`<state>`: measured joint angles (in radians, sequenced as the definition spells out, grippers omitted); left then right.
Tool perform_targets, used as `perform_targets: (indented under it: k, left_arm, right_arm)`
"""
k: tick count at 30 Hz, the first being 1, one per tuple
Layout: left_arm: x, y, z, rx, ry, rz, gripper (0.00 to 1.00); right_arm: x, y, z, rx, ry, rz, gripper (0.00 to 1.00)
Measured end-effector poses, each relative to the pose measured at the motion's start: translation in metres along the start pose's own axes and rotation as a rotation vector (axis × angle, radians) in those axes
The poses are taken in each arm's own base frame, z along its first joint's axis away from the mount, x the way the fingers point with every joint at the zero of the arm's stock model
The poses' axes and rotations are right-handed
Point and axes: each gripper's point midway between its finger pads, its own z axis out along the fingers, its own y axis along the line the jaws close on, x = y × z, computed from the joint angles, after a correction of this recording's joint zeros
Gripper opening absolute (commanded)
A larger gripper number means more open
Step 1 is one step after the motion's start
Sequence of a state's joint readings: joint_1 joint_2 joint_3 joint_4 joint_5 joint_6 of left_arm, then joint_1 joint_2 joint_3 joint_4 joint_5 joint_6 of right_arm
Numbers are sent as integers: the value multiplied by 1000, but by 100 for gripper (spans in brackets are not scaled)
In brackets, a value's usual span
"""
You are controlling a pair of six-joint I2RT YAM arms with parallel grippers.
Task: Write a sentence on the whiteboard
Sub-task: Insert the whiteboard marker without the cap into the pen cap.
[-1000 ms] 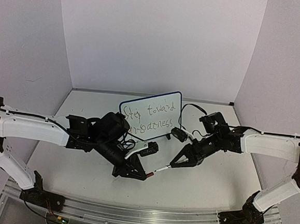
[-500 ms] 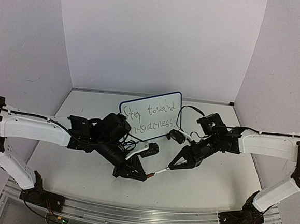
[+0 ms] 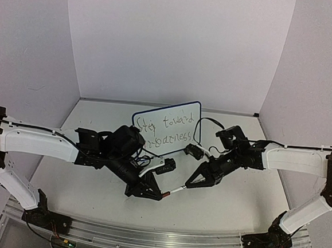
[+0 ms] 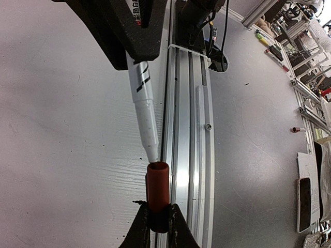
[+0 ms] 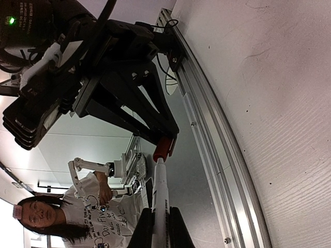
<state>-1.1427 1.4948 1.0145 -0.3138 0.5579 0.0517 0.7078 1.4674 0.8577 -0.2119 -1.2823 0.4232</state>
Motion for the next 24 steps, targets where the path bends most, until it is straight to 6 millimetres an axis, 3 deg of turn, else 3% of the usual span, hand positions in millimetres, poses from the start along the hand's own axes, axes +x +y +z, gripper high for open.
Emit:
perform_targets:
  k: [18,24]
  left_arm:
    - [9,2,1,-9,47,-42,0]
    - [1,5,5,-10,45,-54,0]
  right_arm:
    - [-3,-4,11,29,16,-1,0]
    - [0,-8,19,38,37,3,0]
